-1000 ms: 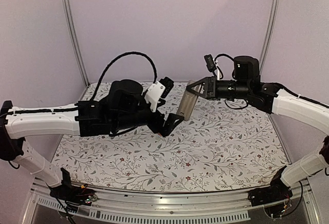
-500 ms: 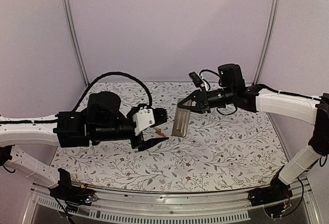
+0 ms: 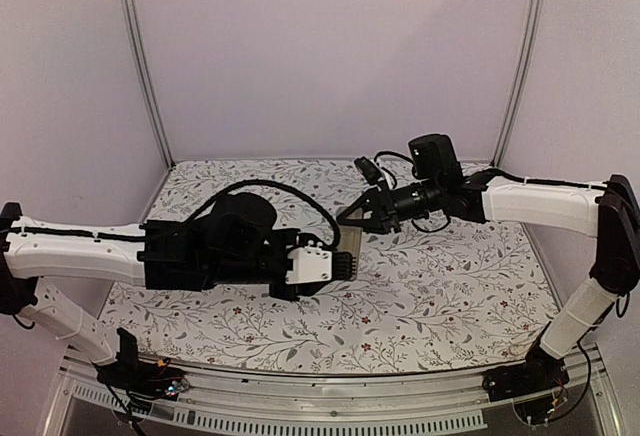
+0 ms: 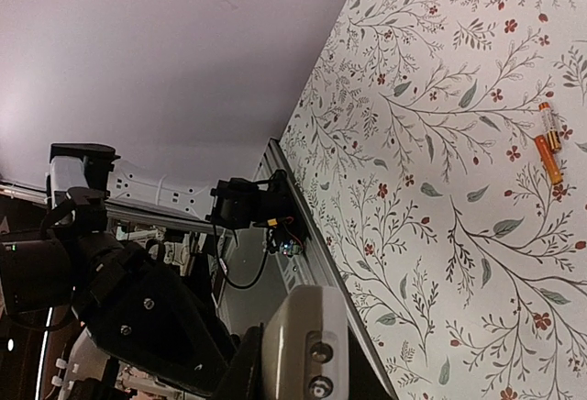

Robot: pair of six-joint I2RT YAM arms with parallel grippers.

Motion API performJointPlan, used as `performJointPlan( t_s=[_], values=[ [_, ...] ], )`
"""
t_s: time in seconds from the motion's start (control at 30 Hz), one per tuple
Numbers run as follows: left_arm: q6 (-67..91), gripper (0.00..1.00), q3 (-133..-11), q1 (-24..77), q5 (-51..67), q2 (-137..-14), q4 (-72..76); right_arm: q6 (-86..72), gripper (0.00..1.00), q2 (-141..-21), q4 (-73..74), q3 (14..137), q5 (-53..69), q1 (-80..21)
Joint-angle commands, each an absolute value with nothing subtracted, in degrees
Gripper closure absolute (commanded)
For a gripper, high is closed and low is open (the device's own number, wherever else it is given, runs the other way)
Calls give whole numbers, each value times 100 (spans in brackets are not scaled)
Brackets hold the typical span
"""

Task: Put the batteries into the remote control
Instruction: Remove the battery cover from the remote control.

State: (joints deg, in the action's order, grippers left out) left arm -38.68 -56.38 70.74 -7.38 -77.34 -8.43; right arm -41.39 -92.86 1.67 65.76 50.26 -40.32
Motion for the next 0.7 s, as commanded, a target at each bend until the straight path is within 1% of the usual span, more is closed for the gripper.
performJointPlan(
  t_s=[0.0, 0.4, 0.67],
  values=[
    [-4123, 55, -5839, 7138, -763, -7843, -991, -4240, 100, -9417, 57, 6774, 5202, -4106],
    [-4107, 58, -5959, 7102, -688, -7975, -1048, -4254, 100, -9488, 62, 6864, 5277, -4183],
    [-4108, 60, -5941, 7068, -885, -7980, -1064, -4219, 100, -9495, 57, 6897, 5338, -4235]
  ],
)
